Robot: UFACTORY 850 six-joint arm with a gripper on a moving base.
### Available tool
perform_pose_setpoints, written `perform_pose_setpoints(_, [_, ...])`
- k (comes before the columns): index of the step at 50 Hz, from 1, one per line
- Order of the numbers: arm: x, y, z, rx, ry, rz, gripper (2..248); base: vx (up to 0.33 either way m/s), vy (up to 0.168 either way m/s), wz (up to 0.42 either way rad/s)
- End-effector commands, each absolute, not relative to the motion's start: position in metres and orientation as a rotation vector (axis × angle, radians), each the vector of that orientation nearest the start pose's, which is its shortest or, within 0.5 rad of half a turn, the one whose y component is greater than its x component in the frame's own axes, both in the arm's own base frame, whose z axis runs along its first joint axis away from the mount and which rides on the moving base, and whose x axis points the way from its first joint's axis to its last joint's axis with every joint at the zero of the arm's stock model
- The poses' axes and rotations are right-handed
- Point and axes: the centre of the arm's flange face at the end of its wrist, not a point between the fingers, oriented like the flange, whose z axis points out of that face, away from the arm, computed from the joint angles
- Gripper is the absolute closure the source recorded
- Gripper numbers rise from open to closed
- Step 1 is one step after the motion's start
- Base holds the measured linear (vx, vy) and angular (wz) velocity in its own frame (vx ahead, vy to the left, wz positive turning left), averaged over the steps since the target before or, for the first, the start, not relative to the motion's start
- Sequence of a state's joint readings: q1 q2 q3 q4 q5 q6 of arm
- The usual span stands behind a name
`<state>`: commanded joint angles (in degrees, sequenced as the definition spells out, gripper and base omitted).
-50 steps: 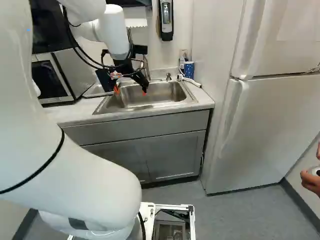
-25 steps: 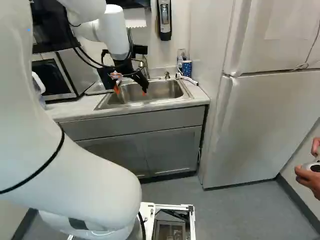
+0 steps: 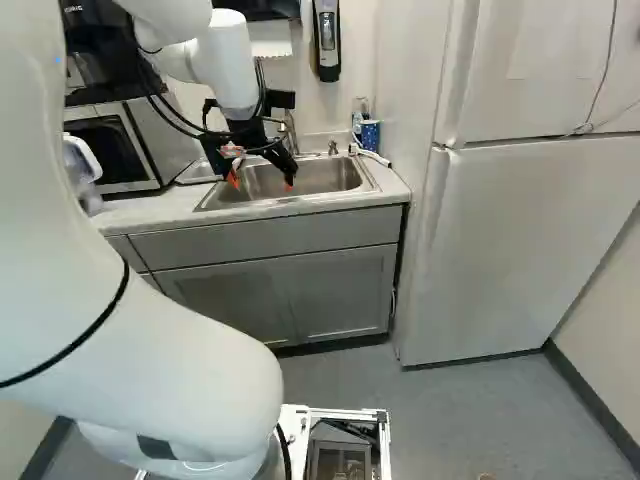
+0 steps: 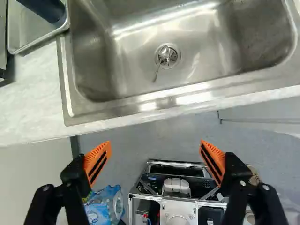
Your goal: Rinse the cup and place it in the tray
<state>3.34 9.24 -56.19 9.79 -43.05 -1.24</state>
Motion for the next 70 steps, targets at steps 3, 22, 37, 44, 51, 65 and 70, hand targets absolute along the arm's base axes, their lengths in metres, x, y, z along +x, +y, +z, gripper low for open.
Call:
perform_pose_setpoints(3, [0.420,0.035,0.626,-2.940,0.032,-0.577,3,-0.090,-0.025,-0.004])
perform_pose_setpoints(22, [0.420,0.035,0.626,-2.940,0.032,-0.577,3,-0.096,-0.001,0.009])
perform_pose_setpoints(37, [0.420,0.035,0.626,-2.940,0.032,-0.577,3,-0.090,-0.002,0.005])
perform_pose_setpoints(44, [0.420,0.035,0.626,-2.940,0.033,-0.578,3,0.013,-0.001,-0.001])
perform_pose_setpoints(51, [0.420,0.035,0.624,-2.940,0.034,-0.583,3,0.016,0.001,-0.003])
perform_pose_setpoints(65, [0.420,0.034,0.618,-2.939,0.038,-0.607,3,0.000,0.000,0.000])
perform_pose_setpoints(70, [0.420,0.033,0.615,-2.939,0.040,-0.619,3,0.000,0.000,0.000])
